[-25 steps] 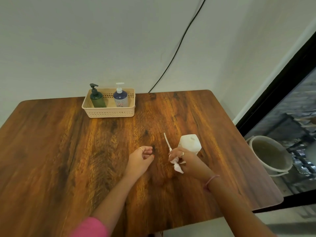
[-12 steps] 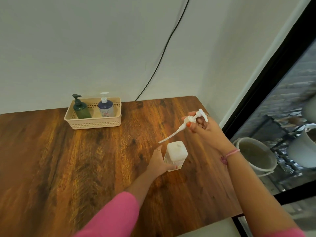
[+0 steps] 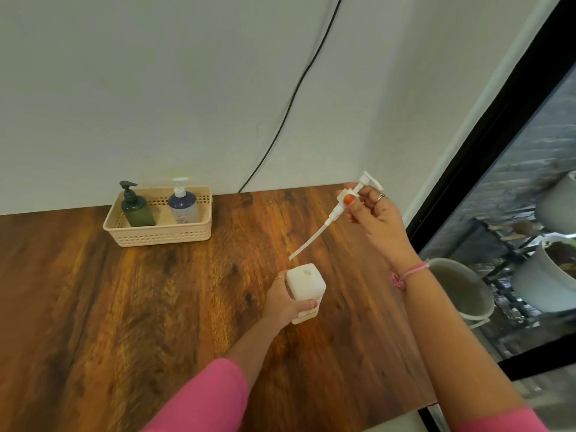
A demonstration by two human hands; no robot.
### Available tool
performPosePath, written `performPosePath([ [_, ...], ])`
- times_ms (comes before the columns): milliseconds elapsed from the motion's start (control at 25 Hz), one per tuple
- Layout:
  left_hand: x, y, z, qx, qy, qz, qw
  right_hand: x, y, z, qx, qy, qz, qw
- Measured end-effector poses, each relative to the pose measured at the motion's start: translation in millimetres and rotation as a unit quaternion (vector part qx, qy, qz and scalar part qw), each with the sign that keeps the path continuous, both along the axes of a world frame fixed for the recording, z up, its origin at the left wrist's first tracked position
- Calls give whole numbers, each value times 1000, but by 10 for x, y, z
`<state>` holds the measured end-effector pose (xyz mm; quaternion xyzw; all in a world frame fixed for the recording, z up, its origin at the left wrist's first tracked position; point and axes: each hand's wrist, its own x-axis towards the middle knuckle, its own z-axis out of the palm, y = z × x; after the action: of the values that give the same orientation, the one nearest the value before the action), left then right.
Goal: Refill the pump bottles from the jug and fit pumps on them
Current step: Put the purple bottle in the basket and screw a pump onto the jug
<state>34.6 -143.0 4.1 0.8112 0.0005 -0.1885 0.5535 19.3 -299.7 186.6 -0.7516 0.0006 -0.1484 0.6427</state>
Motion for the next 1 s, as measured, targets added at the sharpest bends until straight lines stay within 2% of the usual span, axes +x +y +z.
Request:
performPosePath([
  [200,93,472,339,-44,-8,14,999,138,238,220,15,-15,5,1000],
  [640,223,1569,1256,-64,-80,79,992,597,1052,899,-27,-106,66,992],
  [760,219,1772,1435,-59,-97,87,990,677,1281,1025,-29,-117,91,989],
  [1000,251,2083,1764,-119,-109,94,982,730,1718,1174,-86,-128,174,972],
])
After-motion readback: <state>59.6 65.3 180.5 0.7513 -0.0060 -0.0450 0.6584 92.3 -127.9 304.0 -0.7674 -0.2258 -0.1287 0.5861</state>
